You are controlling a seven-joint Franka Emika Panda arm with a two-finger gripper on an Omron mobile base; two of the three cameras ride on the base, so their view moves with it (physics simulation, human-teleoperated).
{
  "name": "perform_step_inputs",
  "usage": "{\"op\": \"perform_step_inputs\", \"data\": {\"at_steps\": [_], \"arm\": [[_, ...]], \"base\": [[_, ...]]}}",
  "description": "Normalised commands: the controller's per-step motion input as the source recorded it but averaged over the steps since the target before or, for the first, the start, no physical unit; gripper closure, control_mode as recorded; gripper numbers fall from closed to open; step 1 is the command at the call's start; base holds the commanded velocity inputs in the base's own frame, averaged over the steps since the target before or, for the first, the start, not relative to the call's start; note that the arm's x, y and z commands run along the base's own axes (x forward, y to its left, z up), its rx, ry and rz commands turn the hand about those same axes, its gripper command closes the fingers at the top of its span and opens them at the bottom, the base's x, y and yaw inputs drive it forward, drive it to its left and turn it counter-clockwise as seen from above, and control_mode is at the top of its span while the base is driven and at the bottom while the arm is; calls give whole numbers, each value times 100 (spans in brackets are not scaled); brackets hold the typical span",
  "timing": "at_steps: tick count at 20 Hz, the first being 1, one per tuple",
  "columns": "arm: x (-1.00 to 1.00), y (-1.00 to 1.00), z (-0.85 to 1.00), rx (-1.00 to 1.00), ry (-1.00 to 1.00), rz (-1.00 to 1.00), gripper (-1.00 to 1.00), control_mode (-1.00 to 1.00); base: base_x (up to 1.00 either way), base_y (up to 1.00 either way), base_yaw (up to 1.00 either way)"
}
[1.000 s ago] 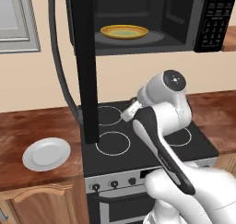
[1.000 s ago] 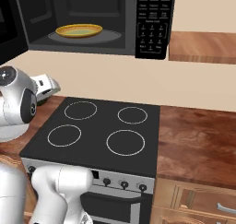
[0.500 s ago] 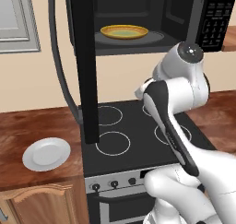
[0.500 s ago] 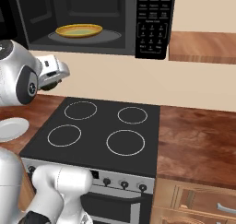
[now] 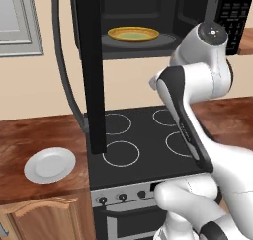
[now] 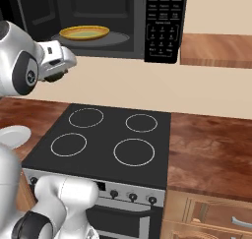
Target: Pick the squash from the counter and place it in the microwave. Then turn on the microwave.
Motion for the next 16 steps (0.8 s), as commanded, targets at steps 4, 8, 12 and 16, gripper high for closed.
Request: {"op": "perform_step_inputs", "data": {"at_steps": [4,8,12,16], "arm": [[16,-2,33,5,-18,0,100,-100],[13,-6,41,7,-19,0,100,-100],[18,-1,52,4,-14,-2,100,-100],[34,0,61,3,-2,-8,100,-100]], "base": [[0,0,0],[0,0,0],[0,0,0],[0,0,0]]}}
